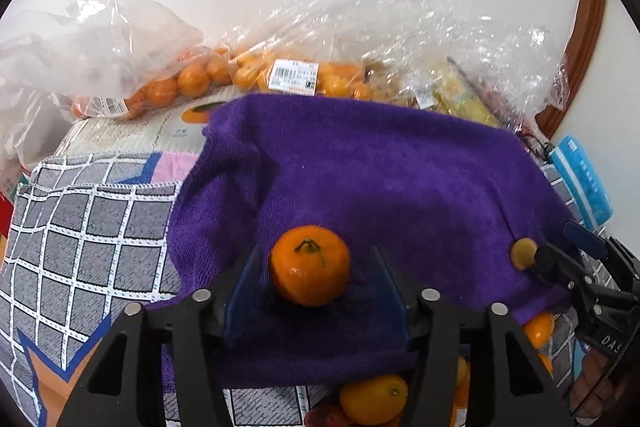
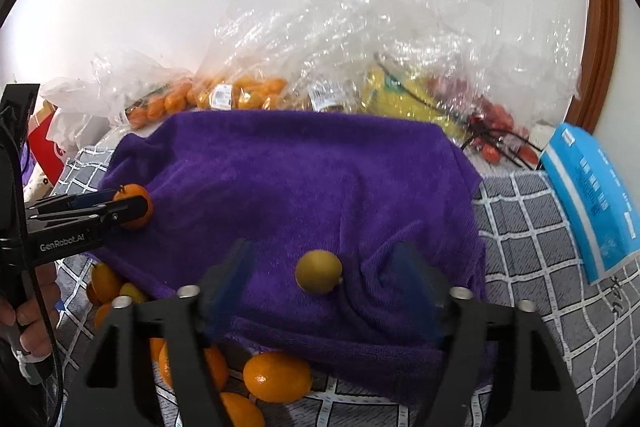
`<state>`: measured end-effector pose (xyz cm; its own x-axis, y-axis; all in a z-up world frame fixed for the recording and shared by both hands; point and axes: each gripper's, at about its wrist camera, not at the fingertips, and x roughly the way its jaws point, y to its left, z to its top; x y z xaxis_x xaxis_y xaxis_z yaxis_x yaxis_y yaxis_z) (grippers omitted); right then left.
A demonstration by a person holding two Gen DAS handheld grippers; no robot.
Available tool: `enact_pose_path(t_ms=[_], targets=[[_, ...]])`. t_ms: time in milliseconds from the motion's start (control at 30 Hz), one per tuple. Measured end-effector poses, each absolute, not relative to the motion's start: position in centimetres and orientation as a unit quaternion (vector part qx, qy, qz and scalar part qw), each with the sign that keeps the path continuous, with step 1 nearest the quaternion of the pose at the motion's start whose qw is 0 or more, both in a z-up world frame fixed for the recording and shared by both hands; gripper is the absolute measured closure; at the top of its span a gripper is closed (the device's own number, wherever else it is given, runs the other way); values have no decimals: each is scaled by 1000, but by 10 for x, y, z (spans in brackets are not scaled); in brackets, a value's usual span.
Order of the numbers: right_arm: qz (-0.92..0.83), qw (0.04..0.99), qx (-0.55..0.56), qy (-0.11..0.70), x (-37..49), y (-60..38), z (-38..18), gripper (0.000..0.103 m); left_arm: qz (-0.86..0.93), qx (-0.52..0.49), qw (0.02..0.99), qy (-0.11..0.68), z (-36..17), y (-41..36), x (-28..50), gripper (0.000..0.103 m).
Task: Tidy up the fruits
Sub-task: 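Open the left tool on the purple towel while the right tool releases its yellow fruit there, then reach the right tool to a large orange and close on it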
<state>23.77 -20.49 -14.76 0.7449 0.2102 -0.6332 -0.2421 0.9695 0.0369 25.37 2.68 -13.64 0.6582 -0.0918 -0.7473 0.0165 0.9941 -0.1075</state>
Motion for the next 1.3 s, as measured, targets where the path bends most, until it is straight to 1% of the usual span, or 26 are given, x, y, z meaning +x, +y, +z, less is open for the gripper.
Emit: enact_pose_path(t_ms=[33,133,267,367,500,600,667,800,933,1033,1300], targets=[[120,935,-24,333,237,-205,-146,25,-31,-47,911,409,-134,27,252,47],[109,938,-26,329,235,-206,-141,20,-21,-40,916,400,-129,26,248,47],[78,945,-42,316,228,-205,-127,9,-27,-43,921,386,-118,24,239,47],[54,952,-27,301,216,-206,-112,9,-28,-28,934,356,-102,20,227,47],[90,947,11,309,194,-211,-96,8,-30,-11,939,343,-86,13,211,47],[99,954,30,280,169,-216,-88,8,-39,-10,941,336,-74,12,193,47],[93,959,27,268,155,-217,-86,8,-49,-16,941,334,-68,12,180,47],[83,957,19,276,132,-217,-84,8,-56,-24,943,326,-60,13,155,47],[78,957,8,280,110,-213,-83,8,-60,-18,941,333,-61,14,133,47],[83,961,-8,264,91,-204,-83,8,-57,-30,939,338,-63,19,121,47],[93,962,-5,258,70,-191,-78,8,-43,-48,941,331,-59,41,92,47]])
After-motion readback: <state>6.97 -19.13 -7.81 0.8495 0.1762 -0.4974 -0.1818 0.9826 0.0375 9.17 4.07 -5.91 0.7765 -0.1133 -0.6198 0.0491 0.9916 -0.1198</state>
